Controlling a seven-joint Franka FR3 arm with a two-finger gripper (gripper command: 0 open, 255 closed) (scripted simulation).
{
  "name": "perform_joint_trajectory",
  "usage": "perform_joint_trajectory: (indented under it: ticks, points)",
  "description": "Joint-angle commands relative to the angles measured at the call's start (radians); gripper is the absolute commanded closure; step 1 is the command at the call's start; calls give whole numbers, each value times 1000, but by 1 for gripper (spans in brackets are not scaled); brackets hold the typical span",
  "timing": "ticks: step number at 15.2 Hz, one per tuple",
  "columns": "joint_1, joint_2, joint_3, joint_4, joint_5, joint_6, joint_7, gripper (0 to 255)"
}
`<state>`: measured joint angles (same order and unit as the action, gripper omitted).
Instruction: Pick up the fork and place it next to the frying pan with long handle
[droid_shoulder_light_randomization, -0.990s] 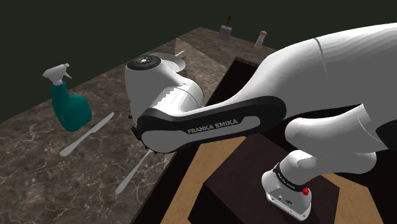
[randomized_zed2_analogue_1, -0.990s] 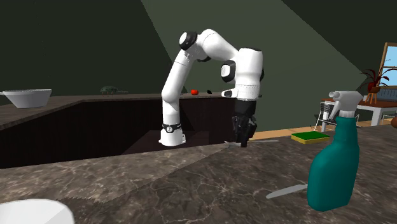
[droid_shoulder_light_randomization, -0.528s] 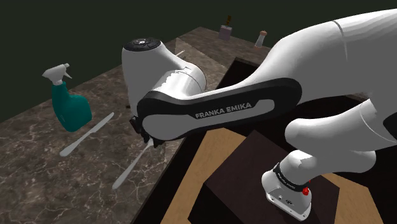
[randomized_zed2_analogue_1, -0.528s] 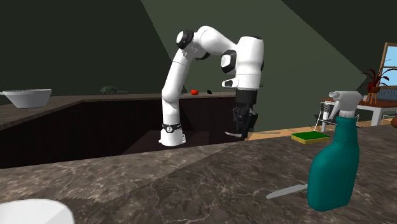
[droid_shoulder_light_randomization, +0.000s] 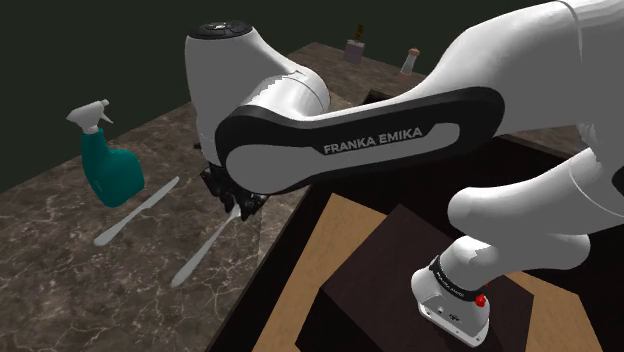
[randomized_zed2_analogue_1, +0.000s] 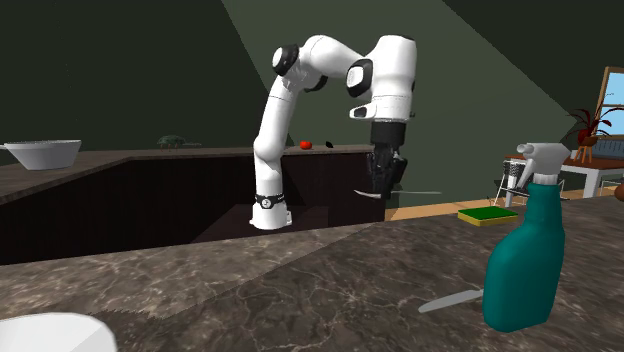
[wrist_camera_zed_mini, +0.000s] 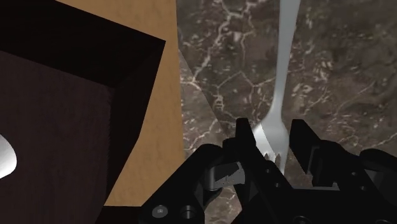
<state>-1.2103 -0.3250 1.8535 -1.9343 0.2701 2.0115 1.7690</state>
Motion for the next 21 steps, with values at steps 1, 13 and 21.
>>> perform_joint_trajectory:
  ticks: [1, 13, 21]
  points:
    - [20, 17, -19, 9, -18, -18, 11, 255]
    - [110, 208, -317, -122, -213, 53, -130, 255]
    - [43, 385, -390, -112, -412, 59, -177, 255]
